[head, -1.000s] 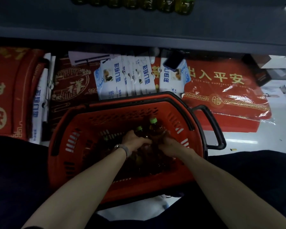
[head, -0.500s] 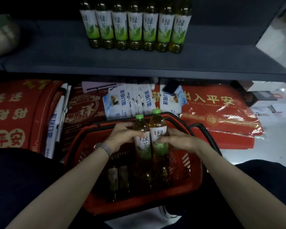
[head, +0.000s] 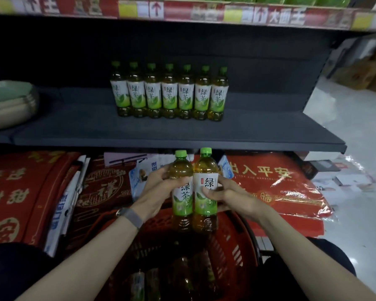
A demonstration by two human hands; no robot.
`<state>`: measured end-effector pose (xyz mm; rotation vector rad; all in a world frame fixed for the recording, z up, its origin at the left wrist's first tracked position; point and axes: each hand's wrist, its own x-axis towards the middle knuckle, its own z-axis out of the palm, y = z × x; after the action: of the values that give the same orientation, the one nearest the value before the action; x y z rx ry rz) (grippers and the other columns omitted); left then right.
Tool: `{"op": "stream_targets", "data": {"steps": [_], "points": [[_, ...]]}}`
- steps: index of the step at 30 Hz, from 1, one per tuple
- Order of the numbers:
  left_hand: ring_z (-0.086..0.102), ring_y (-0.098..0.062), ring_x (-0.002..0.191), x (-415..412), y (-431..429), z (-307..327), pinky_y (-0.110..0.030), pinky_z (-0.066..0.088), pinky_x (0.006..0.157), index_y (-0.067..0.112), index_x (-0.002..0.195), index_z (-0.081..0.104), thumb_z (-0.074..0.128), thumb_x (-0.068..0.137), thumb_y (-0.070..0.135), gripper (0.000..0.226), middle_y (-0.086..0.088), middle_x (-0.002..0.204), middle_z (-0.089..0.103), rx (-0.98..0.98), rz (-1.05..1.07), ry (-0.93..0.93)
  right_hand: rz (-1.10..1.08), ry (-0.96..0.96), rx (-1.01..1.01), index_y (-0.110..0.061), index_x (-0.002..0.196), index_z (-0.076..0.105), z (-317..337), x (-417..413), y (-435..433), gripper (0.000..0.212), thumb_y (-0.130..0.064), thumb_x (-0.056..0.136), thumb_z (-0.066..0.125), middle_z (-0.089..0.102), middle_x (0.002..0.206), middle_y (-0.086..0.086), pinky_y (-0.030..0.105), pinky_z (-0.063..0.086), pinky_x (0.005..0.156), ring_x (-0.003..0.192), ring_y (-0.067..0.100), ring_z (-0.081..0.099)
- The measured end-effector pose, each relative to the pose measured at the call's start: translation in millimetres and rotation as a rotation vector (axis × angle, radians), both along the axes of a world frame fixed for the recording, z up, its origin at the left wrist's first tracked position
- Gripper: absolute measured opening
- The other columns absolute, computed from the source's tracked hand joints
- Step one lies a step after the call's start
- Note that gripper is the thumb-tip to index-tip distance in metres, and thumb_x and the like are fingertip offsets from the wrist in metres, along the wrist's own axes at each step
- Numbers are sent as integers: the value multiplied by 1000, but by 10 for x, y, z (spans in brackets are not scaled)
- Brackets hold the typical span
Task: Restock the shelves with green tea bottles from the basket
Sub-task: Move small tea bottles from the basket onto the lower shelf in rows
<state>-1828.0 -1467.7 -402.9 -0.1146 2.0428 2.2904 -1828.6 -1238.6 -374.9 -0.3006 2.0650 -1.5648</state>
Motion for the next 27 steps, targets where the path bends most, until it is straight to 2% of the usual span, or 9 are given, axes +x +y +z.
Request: {"op": "stream_targets", "data": {"steps": [3, 7, 11, 14, 16, 19, 21, 24, 27], "points": [[74, -31, 113, -87, 80, 62, -52, 57, 101, 13, 122, 73, 86, 82, 9, 41, -9, 117, 79, 7, 19, 14, -24, 27, -36, -25, 134, 60, -15, -64, 11, 34, -29, 101, 69, 79, 114, -2, 45, 62, 97, 107, 15, 77], [76, -33, 107, -262, 216, 253, -45, 62, 92, 7, 118, 74, 87, 79, 3, 41, -12, 111, 80, 22, 59, 51, -52, 76, -95, -16, 136, 59, 77, -202, 101, 35, -23, 102, 68, 81, 109, 1, 33, 63, 82, 103, 20, 78], [77, -28, 104, -503, 388, 555, -41, 61, 92, 8, 114, 76, 87, 80, 1, 37, -10, 109, 81, 9, 40, 117, -98, 143, -116, -15, 135, 60, 299, -437, 278, 37, -21, 100, 72, 80, 111, 7, 42, 64, 86, 100, 26, 79], [76, -27, 106, -731, 522, 836, -42, 60, 94, 10, 116, 75, 85, 82, 3, 36, -8, 110, 80, -10, 10, 155, -137, 217, -173, -12, 133, 62, 516, -646, 395, 36, -16, 99, 72, 81, 109, 2, 26, 62, 77, 98, 18, 79], [76, -23, 108, -895, 610, 1024, -42, 60, 94, 14, 120, 73, 83, 84, 2, 39, -4, 113, 80, -9, -25, 163, -161, 248, -226, -12, 133, 62, 618, -793, 472, 35, -13, 99, 71, 81, 108, 2, 30, 63, 79, 98, 20, 79], [75, -18, 109, -1147, 751, 1282, -42, 62, 91, 17, 128, 70, 81, 85, 1, 47, -1, 116, 79, -26, -63, 197, -212, 292, -302, -10, 133, 62, 740, -1031, 581, 35, -10, 99, 71, 80, 115, 7, 27, 63, 81, 103, 19, 78], [76, -18, 108, -1314, 849, 1410, -44, 62, 89, 18, 130, 69, 80, 86, 2, 48, 0, 117, 79, -26, -70, 213, -242, 342, -301, -11, 134, 61, 788, -1205, 657, 36, -14, 99, 72, 79, 119, 7, 33, 64, 85, 106, 20, 78], [76, -15, 105, -1542, 1001, 1541, -46, 62, 89, 22, 125, 71, 80, 86, 2, 44, 1, 115, 79, -36, -85, 241, -278, 418, -285, -14, 134, 61, 841, -1477, 792, 39, -17, 98, 74, 77, 120, 5, 31, 63, 83, 107, 19, 77], [77, -10, 101, -1749, 1130, 1587, -44, 61, 88, 20, 124, 71, 78, 86, 0, 43, 3, 114, 80, -15, -93, 256, -301, 479, -246, -16, 134, 62, 870, -1726, 928, 39, -16, 97, 74, 77, 120, 2, 33, 63, 88, 109, 15, 75]]}}
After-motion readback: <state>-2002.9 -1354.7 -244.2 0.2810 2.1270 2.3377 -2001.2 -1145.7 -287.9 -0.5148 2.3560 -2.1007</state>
